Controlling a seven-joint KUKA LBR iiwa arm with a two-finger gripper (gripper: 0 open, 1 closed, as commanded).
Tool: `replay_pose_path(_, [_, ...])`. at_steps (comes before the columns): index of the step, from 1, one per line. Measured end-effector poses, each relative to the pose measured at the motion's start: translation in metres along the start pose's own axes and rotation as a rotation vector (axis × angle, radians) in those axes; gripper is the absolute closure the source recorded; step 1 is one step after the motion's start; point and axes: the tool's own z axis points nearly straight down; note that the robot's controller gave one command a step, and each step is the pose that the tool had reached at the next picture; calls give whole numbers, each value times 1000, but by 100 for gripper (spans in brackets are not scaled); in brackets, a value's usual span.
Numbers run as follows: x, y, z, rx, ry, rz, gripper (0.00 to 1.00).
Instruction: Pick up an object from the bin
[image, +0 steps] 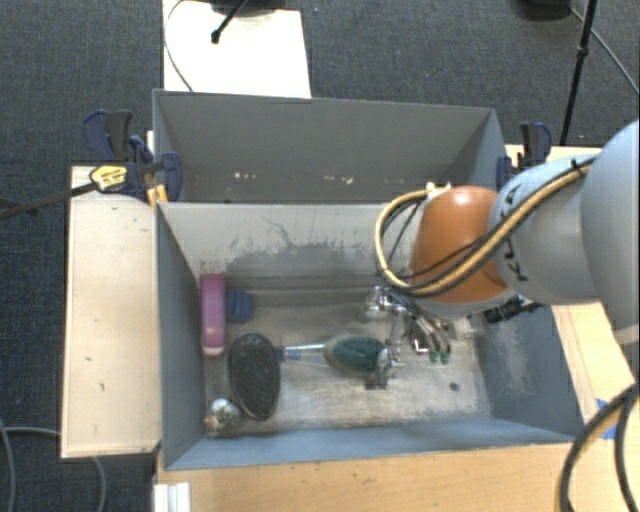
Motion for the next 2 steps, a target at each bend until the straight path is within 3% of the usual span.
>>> replay_pose_path(1, [-3, -1, -5, 1, -10, 0, 100])
replay_pose_path(2, [-17, -17, -217, 2, -6, -336, 100])
